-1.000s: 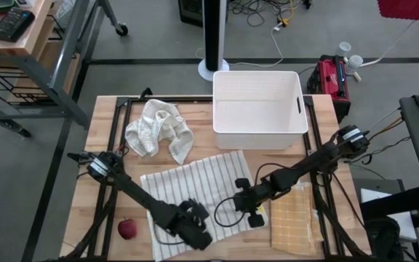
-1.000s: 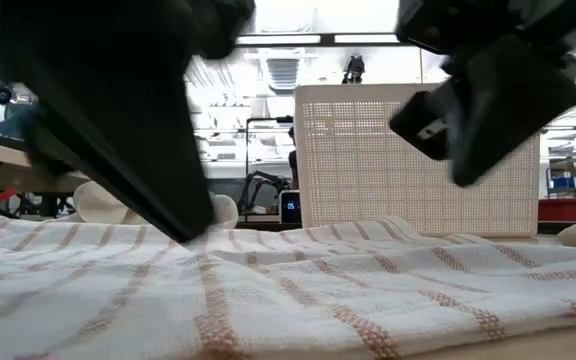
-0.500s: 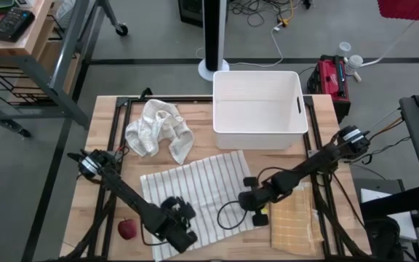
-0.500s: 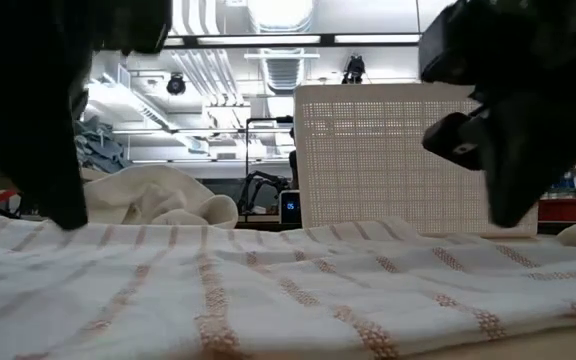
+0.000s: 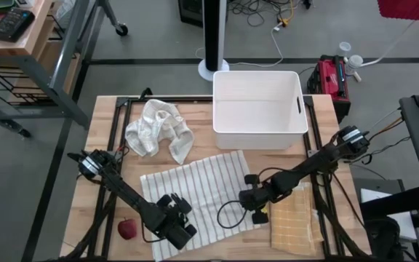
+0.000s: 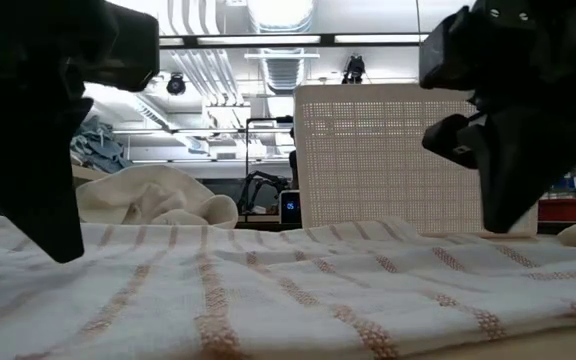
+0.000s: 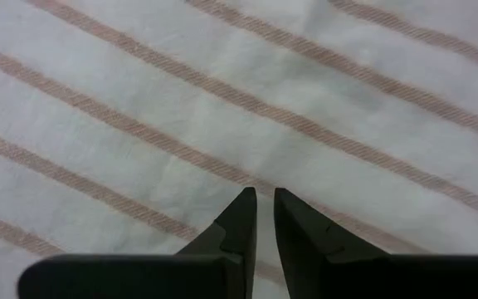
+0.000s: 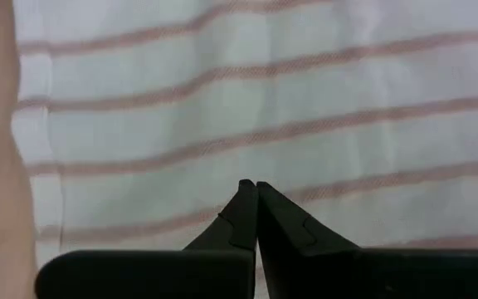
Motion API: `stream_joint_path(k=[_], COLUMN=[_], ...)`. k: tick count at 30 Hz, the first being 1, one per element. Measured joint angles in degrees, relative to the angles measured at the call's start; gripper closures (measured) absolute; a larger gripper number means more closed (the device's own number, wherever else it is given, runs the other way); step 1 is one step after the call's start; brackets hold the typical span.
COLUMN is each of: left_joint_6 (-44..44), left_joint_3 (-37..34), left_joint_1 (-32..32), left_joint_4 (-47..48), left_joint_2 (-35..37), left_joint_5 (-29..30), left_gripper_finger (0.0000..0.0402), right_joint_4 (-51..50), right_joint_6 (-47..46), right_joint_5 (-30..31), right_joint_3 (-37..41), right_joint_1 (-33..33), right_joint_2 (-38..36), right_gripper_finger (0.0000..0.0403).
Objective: Fold towel
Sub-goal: Fold the white striped towel
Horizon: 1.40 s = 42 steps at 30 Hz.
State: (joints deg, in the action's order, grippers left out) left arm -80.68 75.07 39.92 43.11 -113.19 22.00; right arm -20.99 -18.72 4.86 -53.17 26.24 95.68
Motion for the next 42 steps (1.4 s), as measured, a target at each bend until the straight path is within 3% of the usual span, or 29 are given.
stream_joint_path(k=[17,22,32,38,42], left_joint_6=[5.06,5.18,5.24,9.86,12.04], left_joint_3=[0.20,0.20,0.24,0.24,0.20], left_joint_1=[-0.44,-0.35,-0.24,1.20,3.51], left_joint_4=[-3.66,-3.52,1.07,0.92,0.88], left_joint_2=[0.60,2.86,9.61,9.34,7.71], left_joint_5=[1.02,-1.97,-2.56,-8.99,-12.16], left_gripper_finger=[0.0366,0.0366,0.0366,0.0366,0.0366], right_joint_4=[1.33,1.38,-1.59,-2.64,-2.73], right_joint_6=[2.13,6.37,7.80,8.11,8.15], right_joint_5=[1.18,1.12,0.54,-11.63,-12.44], right_joint_3=[0.00,0.00,0.00,0.02,0.02], right_joint_1=[0.02,0.00,0.36,2.26,5.45], right_joint_2=[0.00,-0.75,-5.59,-5.73,-5.07], right_gripper_finger=[0.0403,0.0403,0.0403,0.0403,0.0403])
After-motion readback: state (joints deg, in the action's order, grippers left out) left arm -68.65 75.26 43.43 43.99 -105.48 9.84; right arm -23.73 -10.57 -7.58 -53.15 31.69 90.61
